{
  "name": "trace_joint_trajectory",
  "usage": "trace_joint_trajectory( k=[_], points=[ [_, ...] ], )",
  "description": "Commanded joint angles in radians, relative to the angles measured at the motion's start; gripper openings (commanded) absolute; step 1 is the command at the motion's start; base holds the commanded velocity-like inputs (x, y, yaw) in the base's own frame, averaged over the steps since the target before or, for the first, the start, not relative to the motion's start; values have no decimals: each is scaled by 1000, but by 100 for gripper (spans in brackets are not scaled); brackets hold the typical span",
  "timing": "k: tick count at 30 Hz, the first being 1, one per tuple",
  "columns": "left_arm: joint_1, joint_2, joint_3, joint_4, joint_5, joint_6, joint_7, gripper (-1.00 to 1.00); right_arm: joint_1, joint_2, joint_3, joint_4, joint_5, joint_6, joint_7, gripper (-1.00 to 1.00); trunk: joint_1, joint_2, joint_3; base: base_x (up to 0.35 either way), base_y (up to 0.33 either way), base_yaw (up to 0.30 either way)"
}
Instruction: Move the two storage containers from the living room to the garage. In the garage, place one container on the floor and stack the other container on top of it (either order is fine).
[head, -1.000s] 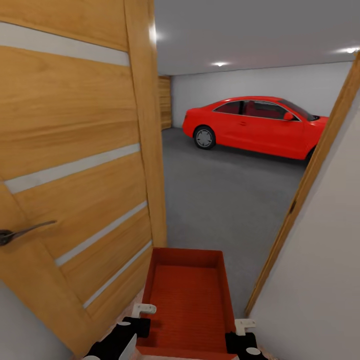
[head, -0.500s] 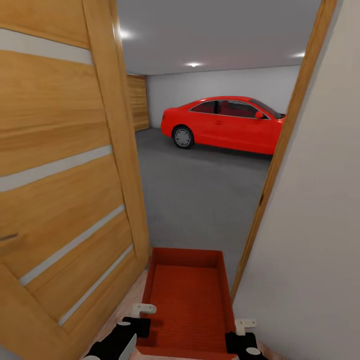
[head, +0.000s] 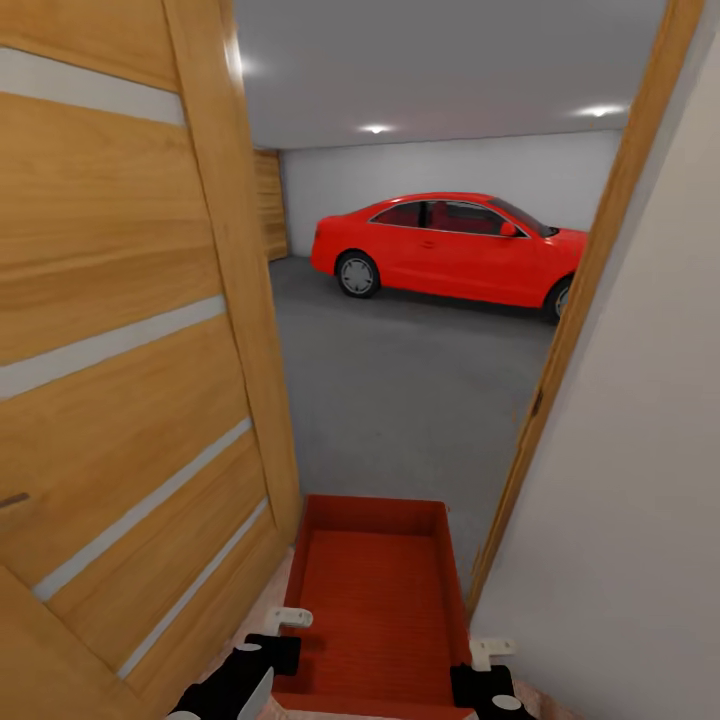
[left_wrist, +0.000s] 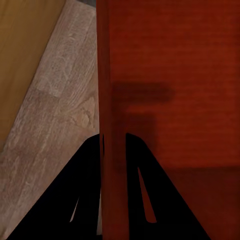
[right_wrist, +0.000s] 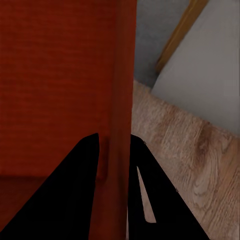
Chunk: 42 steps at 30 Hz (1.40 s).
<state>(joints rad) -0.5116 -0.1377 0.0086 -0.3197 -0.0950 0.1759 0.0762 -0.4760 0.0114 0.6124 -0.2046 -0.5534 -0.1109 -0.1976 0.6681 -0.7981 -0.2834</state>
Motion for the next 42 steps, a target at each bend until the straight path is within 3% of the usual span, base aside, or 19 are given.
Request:
trace_joint_trajectory(
  k=[1, 15, 42],
  points=[
    [1, -3, -25, 1, 6, 5, 0, -100, -2, 1, -3, 1, -6, -6, -3, -100, 0, -1, -1, 142, 292, 0],
    [1, -3, -25, 1, 6, 5, 0, -100, -2, 2, -3, 1, -6, -7, -4, -100, 0, -1, -1, 112, 210, -19],
    [1, -3, -25, 1, 6, 5, 0, -100, -2, 1, -3, 1, -6, -6, -4, -100, 0, -1, -1, 4, 7, -227]
  ],
)
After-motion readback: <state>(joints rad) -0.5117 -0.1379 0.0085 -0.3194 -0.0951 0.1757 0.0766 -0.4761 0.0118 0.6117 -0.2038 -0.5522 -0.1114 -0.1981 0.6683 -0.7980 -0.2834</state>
